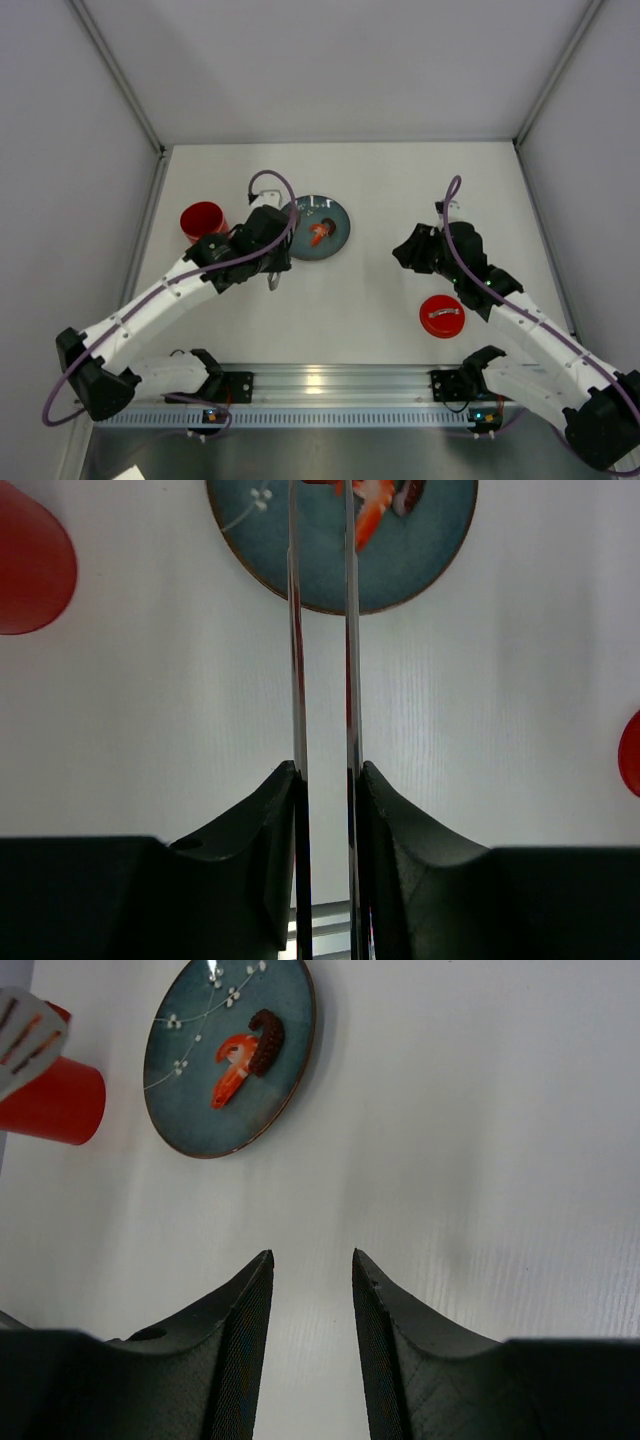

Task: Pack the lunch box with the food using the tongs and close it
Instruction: Pick up the fake food from the plate, then place the fake food in the packing box.

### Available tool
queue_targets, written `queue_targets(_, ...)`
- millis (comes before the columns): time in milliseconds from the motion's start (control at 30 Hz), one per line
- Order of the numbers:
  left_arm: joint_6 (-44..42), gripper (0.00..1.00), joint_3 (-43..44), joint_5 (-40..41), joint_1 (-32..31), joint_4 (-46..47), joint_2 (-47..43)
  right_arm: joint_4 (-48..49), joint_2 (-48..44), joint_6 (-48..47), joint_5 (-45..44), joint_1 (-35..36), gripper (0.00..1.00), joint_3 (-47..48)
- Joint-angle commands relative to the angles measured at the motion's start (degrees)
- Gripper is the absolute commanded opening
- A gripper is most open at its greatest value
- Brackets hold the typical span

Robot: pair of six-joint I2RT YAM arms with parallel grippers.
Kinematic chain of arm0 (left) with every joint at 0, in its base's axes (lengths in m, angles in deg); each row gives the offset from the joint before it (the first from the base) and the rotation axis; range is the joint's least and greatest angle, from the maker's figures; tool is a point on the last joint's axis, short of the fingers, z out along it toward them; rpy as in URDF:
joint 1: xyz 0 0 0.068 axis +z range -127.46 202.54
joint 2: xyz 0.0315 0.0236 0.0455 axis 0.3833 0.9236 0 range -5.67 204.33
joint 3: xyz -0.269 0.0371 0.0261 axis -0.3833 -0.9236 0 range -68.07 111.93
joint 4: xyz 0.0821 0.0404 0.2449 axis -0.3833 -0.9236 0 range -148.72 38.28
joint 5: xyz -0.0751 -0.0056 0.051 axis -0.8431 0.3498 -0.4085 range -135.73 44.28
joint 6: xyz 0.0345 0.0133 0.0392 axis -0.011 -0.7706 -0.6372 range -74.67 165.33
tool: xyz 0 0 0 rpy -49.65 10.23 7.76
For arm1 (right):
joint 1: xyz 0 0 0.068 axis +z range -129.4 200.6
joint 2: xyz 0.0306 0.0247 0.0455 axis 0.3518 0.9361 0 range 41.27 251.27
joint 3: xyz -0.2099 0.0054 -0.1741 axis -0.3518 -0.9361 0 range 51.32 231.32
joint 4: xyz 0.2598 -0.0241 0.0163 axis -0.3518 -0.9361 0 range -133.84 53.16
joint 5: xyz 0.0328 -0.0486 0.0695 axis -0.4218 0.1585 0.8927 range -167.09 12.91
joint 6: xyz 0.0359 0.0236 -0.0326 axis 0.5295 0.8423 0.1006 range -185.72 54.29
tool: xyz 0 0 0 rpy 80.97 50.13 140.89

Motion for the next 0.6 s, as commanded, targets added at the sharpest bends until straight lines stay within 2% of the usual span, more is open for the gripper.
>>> queue_targets(0, 4.70, 0.24, 3.20, 12.63, 0.01, -4.91, -6.16, -0.24, 0.11, -0.47, -0.49, 0.75, 0.37, 2.60)
queue_targets(300, 11.30, 0.27, 4.87, 28.19, 1.77, -14.94, -15.04, 0.64, 0.63, 0.05, 0.83, 0.75, 0.36, 2.16)
queue_targets(400, 13.41, 0.28, 4.95, 31.53, 1.95, -17.49, -18.56, 0.82, 0.81, 0.05, 0.92, 0.75, 0.37, 2.07)
queue_targets(567, 15.87, 0.32, 5.40, 34.27, 1.95, -22.76, -18.92, 1.34, 1.34, 0.41, 1.62, 0.75, 0.36, 2.07)
